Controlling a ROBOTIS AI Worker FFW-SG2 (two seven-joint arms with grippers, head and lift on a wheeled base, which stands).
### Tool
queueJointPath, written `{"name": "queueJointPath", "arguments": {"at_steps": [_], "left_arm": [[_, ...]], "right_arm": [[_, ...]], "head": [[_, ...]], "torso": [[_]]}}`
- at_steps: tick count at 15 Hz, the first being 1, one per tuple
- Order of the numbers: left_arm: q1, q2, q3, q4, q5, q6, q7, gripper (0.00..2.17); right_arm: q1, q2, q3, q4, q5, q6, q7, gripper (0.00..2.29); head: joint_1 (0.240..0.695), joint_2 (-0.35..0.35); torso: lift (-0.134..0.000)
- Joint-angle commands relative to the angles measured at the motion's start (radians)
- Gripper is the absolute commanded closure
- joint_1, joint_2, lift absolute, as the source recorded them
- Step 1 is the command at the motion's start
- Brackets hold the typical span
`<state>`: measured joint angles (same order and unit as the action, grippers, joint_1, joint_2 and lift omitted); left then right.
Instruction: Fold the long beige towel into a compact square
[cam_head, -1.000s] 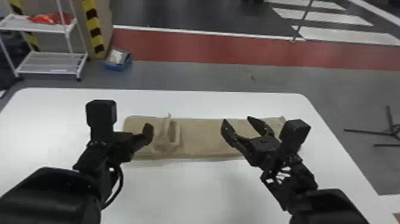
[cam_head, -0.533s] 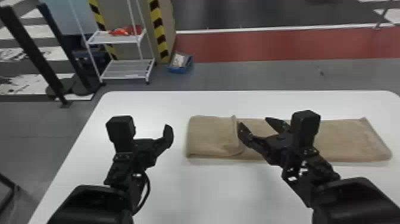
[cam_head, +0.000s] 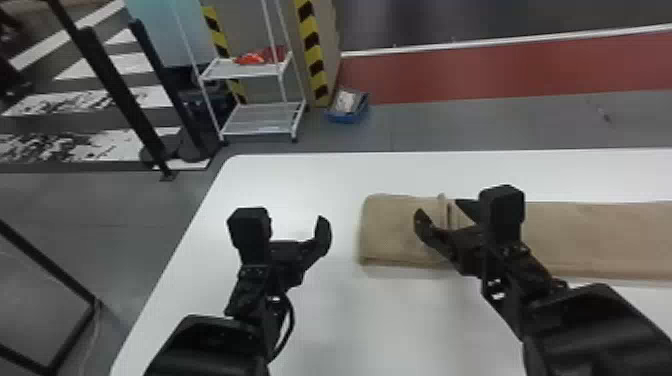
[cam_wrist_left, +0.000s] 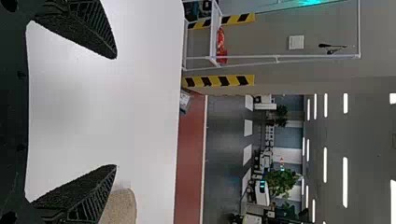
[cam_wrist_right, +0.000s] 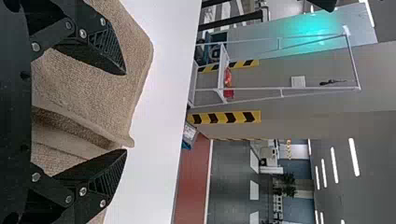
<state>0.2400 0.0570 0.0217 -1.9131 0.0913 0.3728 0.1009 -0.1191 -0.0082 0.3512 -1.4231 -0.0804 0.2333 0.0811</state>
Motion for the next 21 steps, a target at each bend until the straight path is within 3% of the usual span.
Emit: {"name": "queueJointPath", "arguments": {"at_steps": [1, 8, 12, 14, 16, 21], "left_arm": [[0.002, 0.003, 0.006, 0.012, 0.001, -0.015, -0.004, 0.04], [0.005, 0.004, 0.007, 0.023, -0.001, -0.021, -0.02, 0.04], [0.005, 0.004, 0.007, 0.023, -0.002, -0.021, -0.026, 0.04], [0.005, 0.004, 0.007, 0.025, -0.002, -0.021, -0.026, 0.04], [0.002, 0.006, 0.007, 0.031, -0.002, -0.021, -0.026, 0.04], [-0.001, 0.006, 0.007, 0.037, -0.004, -0.018, -0.026, 0.04]], "right_arm": [[-0.03, 0.009, 0.023, 0.044, 0.018, 0.005, -0.003, 0.35], [-0.037, 0.009, 0.031, 0.07, 0.048, 0.045, -0.07, 0.36], [-0.053, 0.009, 0.035, 0.082, 0.045, 0.048, -0.067, 0.97], [-0.05, 0.009, 0.04, 0.072, 0.045, 0.048, -0.063, 1.03], [-0.05, 0.009, 0.038, 0.069, 0.045, 0.054, -0.061, 1.36], [0.018, 0.005, 0.043, -0.082, 0.034, 0.073, -0.06, 1.36]], "head": [[0.695, 0.248], [0.695, 0.248], [0.695, 0.244], [0.695, 0.245], [0.695, 0.248], [0.695, 0.254]], "torso": [[-0.119], [-0.119], [-0.119], [-0.119], [-0.119], [-0.119]]}}
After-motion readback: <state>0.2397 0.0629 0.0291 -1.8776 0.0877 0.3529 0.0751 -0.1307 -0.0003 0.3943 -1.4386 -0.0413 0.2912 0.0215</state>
